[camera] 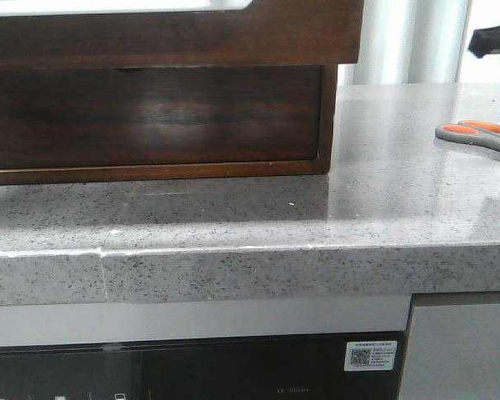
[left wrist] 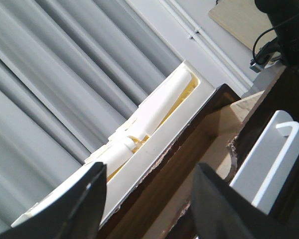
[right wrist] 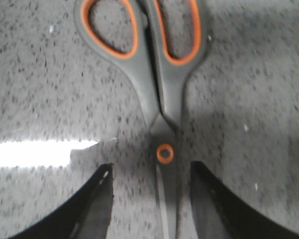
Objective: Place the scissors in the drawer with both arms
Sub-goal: 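Lower the right gripper onto the grey-and-orange scissors and grasp them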
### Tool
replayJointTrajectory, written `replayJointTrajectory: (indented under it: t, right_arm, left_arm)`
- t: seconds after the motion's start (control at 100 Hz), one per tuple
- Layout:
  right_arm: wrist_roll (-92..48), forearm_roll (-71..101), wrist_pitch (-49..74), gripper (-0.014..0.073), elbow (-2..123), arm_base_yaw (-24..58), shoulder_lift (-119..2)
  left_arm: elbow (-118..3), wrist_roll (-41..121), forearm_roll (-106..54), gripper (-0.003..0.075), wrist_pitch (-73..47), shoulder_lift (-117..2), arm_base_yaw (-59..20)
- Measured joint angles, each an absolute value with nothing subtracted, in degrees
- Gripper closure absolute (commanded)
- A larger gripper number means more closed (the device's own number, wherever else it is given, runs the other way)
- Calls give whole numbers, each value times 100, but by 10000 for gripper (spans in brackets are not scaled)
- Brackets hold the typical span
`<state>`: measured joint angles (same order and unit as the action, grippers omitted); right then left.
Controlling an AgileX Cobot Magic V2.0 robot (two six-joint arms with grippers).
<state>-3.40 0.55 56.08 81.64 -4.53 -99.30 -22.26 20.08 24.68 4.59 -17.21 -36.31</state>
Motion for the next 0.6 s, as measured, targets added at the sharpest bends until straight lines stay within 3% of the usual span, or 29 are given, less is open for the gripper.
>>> replayJointTrajectory:
  t: [0.6]
  right_arm:
    - [-625, 67, 6478, 323, 9565, -453, -11099]
  left_arm:
    - [-2226, 2008, 2468, 380, 454, -1721, -3631]
